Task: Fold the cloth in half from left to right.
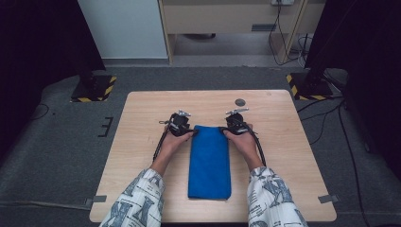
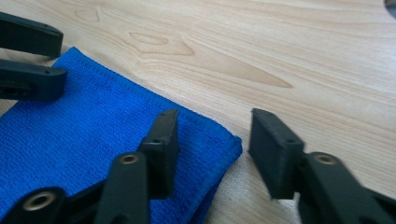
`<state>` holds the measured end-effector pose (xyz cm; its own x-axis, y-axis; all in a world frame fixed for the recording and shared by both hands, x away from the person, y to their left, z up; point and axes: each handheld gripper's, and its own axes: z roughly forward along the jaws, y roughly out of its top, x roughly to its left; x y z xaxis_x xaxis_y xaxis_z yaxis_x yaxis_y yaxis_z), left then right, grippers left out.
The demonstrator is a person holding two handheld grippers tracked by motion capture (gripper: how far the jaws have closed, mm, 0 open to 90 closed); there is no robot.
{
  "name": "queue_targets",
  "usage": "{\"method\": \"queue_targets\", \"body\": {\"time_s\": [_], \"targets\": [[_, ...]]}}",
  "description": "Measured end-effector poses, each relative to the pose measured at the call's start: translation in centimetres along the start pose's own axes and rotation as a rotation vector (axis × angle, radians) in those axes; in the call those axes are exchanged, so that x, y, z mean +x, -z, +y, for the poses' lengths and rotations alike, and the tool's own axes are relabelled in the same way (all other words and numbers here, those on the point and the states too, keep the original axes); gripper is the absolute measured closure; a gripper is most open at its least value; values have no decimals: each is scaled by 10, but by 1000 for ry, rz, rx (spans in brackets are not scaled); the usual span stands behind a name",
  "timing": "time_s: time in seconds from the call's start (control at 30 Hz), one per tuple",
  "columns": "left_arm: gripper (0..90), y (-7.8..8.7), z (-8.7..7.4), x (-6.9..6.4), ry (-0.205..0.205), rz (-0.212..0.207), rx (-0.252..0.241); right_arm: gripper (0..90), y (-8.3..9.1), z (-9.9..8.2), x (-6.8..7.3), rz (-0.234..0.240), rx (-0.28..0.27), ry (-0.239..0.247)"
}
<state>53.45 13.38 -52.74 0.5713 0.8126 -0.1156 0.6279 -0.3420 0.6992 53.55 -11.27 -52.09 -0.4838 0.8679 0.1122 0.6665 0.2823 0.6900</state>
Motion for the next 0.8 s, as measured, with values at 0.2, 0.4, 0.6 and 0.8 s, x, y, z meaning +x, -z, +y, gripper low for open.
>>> {"method": "queue_targets", "body": {"time_s": [0.2, 0.4, 0.6, 0.8], "targets": [[659, -1, 2, -9, -16, -23, 16, 721, -5, -3, 2, 29, 19, 13], [826, 3, 1, -13, -19, -39, 12, 840, -1, -2, 7, 66, 1, 31], [857, 15, 8, -16, -15, -55, -44, 845, 12, 4, 10, 97, -46, 19], [868, 29, 14, -20, -24, -40, -75, 846, 27, 11, 14, 110, -92, 23]]}}
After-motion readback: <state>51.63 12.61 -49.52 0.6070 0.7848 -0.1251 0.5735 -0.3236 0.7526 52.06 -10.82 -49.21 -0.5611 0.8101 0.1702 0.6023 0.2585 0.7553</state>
